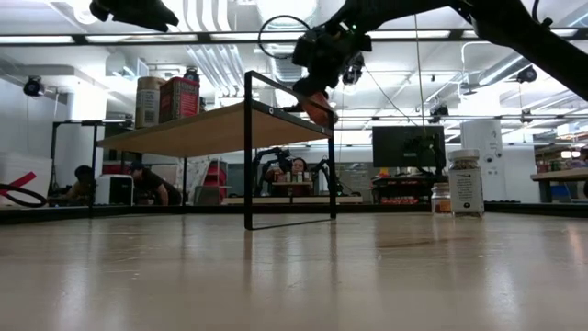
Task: Shelf spices
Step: Remove the black seasoning bottle from the shelf
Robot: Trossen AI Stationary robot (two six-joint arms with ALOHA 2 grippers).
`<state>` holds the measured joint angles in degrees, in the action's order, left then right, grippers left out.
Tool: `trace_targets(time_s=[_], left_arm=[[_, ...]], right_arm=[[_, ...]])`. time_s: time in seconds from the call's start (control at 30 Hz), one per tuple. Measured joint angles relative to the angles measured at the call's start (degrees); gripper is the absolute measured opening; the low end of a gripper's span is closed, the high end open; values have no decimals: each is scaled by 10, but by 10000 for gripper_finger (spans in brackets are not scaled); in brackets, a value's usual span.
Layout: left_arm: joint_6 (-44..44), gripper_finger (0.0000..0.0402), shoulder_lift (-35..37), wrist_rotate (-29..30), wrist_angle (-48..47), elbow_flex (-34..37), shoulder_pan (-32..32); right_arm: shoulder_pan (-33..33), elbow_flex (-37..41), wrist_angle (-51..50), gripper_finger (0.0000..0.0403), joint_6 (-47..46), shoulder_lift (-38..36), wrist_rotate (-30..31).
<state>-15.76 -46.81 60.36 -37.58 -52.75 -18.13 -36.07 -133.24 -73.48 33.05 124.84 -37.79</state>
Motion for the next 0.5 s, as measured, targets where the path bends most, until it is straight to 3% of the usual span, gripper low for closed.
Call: trace_targets(time_s=[0.5], left_arm=[[-9, 231, 0, -11, -4, 1, 0]], right_arm=[[-20, 140, 57, 181, -7, -30, -26]])
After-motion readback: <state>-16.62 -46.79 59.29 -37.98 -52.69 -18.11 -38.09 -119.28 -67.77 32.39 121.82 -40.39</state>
